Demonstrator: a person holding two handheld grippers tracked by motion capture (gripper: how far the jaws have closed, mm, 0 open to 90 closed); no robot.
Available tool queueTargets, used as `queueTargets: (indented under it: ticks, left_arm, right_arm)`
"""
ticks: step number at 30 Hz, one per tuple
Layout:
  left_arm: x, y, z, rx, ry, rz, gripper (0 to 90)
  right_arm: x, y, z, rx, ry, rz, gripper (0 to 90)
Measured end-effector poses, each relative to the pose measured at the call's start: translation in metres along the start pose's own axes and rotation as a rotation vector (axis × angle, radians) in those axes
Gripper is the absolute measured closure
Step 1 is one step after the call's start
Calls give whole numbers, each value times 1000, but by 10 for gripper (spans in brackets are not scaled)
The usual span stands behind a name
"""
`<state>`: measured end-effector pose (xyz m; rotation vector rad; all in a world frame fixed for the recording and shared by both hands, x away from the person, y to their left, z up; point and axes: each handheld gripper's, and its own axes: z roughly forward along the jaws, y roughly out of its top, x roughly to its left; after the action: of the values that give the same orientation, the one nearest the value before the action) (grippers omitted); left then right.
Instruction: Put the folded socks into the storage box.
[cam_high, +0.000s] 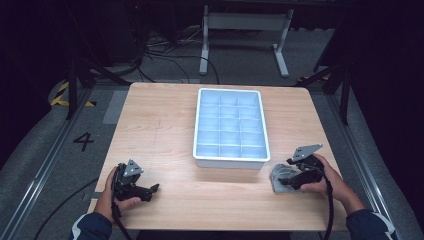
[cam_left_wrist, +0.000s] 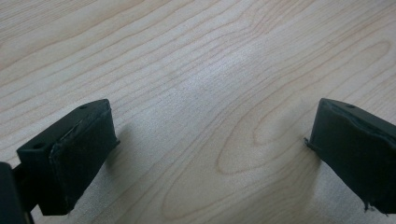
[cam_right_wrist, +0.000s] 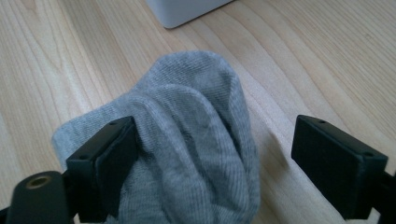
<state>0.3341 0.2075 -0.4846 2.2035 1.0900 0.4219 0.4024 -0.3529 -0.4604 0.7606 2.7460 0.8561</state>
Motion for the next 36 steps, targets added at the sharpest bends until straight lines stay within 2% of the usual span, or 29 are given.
queueTargets:
  ticks: [2,7,11,14,17,23,27,36]
  left_arm:
    - [0,0,0,0,0,0,7]
    - [0,0,0,0,0,0,7]
    - [0,0,0,0,0,-1,7]
    - [0,0,0,0,0,-1,7]
    - [0,0,0,0,0,0,6]
    - [0,0,0,0,0,0,7]
    - [0,0,0,0,0,0,6]
    - [0,0,0,2,0,2,6]
  right_arm:
    - [-1,1,1,6,-3,3,121]
    - [-5,-3,5,-7,40,55,110]
    - [-4,-3,5,-7,40,50,118]
    - [0,-2,3,-9,70,31,236]
    - [4,-2,0,-24,111,8,408]
    - [7,-4,-2,-33,165,3,641]
    - [10,-4,-3,-30,171,-3,691]
    - [12,-8,-4,-69,156,-10,716]
